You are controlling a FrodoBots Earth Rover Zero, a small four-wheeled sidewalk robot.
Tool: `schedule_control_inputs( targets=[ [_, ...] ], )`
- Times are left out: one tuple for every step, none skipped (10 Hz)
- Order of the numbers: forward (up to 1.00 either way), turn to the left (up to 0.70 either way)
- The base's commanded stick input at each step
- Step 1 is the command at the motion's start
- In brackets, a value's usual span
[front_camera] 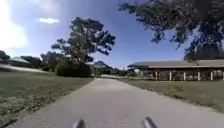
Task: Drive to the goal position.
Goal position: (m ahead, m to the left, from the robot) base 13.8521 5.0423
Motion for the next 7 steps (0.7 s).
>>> schedule_control_inputs(
  targets=[
    [0.7, 0.0],
    [0.7, 0.0],
    [0.7, 0.0],
    [0.7, 0.0],
    [0.7, 0.0],
    [0.7, 0.0],
    [0.7, 0.0]
  ],
)
